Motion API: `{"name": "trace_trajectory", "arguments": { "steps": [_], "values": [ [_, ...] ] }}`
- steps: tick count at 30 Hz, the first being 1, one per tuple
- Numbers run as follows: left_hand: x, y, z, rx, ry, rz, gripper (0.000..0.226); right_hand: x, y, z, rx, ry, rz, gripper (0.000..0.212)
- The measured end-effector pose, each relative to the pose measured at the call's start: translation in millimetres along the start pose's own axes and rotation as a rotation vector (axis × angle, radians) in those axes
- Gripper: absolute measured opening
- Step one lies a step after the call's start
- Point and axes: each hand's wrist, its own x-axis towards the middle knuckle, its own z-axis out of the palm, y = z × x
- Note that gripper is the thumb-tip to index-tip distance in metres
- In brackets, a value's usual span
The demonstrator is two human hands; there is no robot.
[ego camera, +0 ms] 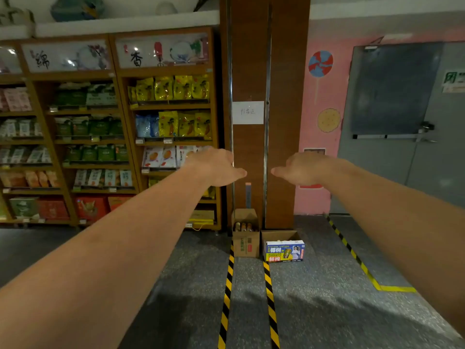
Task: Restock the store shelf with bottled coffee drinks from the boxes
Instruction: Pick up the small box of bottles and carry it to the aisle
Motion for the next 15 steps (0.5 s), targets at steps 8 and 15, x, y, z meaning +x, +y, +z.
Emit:
{"name": "trace_trajectory", "arguments": {
  "steps": [8, 15],
  "values": [
    [19, 38, 28, -0.013, -0.080, -0.038, 0.063, 37, 58, 15, -0.068, -0.003, -0.033, 0.073],
    [76, 27, 53, -0.014, -0.111, -0.030, 0.063, 99, 59, 34, -0.053, -0.020, -0.035, 0.074]
  ]
}}
